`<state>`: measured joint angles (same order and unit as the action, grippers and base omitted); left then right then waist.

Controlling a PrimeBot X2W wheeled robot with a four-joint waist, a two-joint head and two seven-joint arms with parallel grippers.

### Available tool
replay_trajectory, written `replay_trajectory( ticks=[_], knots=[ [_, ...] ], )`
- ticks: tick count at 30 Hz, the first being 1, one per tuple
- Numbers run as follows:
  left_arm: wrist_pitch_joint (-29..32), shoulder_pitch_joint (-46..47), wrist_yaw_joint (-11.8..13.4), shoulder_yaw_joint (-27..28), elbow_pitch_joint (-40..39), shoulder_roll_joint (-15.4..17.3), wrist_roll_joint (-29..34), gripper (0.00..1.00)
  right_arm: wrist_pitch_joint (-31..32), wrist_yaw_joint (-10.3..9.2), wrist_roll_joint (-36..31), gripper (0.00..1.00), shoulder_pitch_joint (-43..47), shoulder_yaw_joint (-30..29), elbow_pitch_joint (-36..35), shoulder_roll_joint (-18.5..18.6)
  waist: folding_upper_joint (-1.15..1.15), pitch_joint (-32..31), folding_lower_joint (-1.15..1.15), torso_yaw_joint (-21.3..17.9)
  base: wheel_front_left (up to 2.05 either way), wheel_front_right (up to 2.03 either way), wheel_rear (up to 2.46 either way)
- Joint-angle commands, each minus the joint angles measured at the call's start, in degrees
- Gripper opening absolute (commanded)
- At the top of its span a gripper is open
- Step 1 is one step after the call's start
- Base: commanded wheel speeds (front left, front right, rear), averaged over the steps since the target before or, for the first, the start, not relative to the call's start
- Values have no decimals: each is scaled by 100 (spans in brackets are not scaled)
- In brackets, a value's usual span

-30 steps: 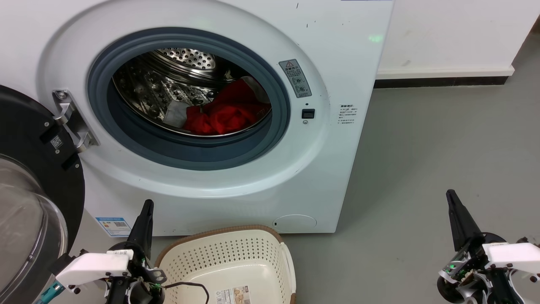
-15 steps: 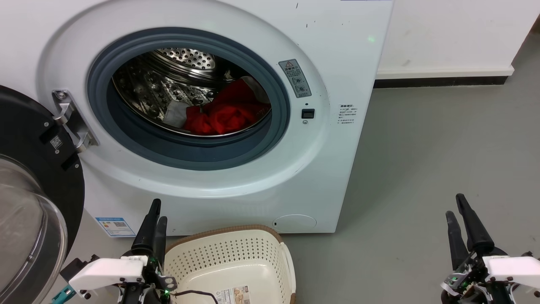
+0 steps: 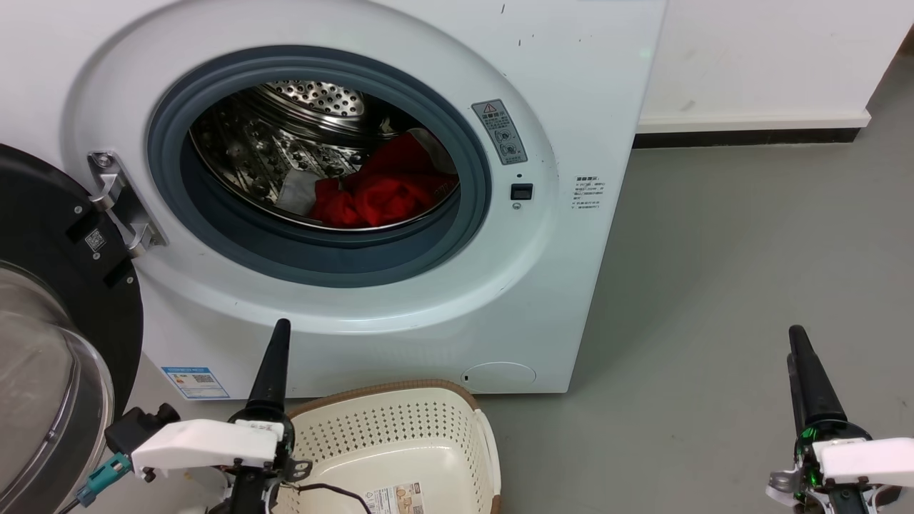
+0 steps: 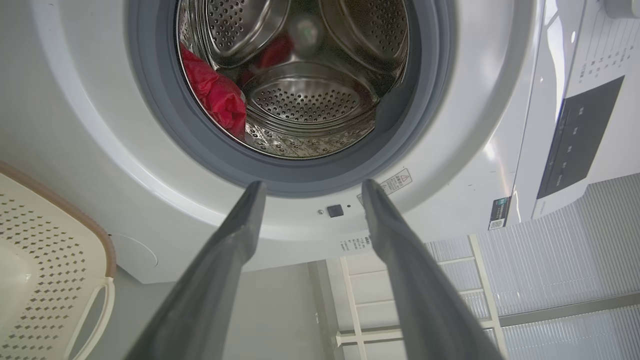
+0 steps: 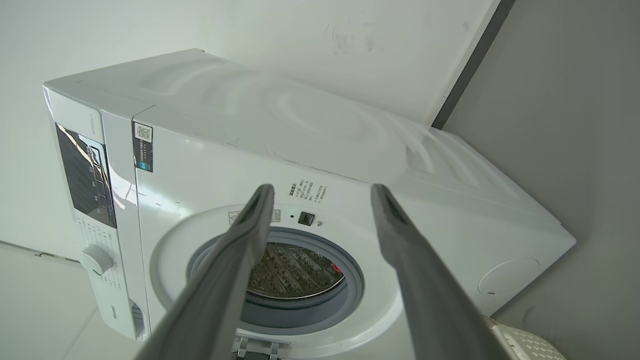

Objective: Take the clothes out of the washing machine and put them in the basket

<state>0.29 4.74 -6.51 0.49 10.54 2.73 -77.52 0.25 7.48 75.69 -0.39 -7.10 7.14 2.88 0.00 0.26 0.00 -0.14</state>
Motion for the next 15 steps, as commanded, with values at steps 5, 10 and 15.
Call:
replay_trajectory(
  ticks=[5, 10, 15],
  knots=[
    [-155, 152, 172, -196, -290, 16, 750, 100, -153, 1, -843, 100, 82, -38, -352, 7, 0, 11, 0, 3, 0, 0, 0],
    [-264, 157, 320, -350, -382, 17, 1287, 100, -262, 1, -1573, 100, 174, 20, -562, 8, 0, 14, 0, 7, 0, 0, 0],
    [-365, 167, 445, -495, -436, 17, 1808, 100, -362, 1, -2283, 100, 279, 86, -758, 7, 0, 16, 0, 19, 0, 0, 0]
  ],
)
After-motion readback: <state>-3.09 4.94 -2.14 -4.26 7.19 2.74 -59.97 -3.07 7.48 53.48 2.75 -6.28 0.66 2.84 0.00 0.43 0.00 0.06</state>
